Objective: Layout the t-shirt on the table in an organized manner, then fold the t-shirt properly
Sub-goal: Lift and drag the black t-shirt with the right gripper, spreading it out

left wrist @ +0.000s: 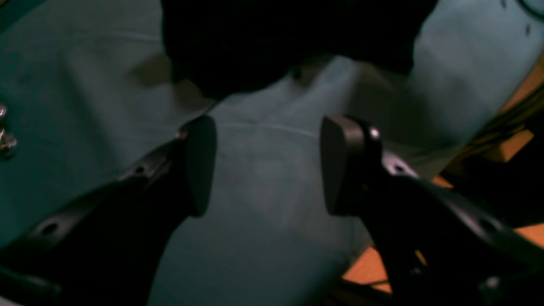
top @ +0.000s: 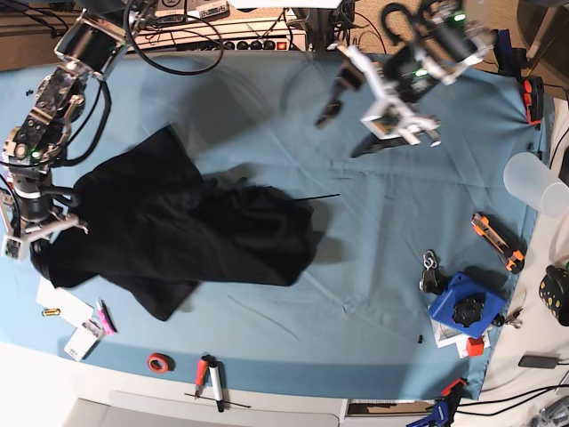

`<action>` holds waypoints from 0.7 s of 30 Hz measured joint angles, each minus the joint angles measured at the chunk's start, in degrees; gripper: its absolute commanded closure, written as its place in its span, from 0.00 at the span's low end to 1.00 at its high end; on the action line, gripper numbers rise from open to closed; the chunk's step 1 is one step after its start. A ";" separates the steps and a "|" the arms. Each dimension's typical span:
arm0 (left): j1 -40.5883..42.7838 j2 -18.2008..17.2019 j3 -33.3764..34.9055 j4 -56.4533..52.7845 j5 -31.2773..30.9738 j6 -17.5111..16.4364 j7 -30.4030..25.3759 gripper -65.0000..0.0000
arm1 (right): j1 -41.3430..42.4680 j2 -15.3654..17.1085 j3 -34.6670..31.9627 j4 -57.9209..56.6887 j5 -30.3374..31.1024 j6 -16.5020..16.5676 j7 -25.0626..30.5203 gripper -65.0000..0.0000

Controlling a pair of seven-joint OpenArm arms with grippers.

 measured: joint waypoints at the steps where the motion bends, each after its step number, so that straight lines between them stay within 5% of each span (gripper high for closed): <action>1: -1.44 -0.04 1.97 -1.03 1.44 0.02 -0.68 0.41 | -0.02 0.50 0.42 -2.16 0.28 -0.07 0.20 1.00; 10: -15.74 0.00 14.84 -9.03 8.46 6.45 -4.39 0.41 | -0.02 0.72 2.49 -8.63 0.52 -0.09 1.07 1.00; 17: -21.22 3.06 17.55 -17.70 10.21 7.23 -4.37 0.41 | -0.07 0.70 2.67 -8.63 -0.28 -0.11 -2.29 1.00; 21: -21.57 3.17 17.55 -18.93 10.25 7.19 -4.09 0.41 | -0.07 0.79 2.64 -8.63 -0.28 -0.24 -3.85 0.75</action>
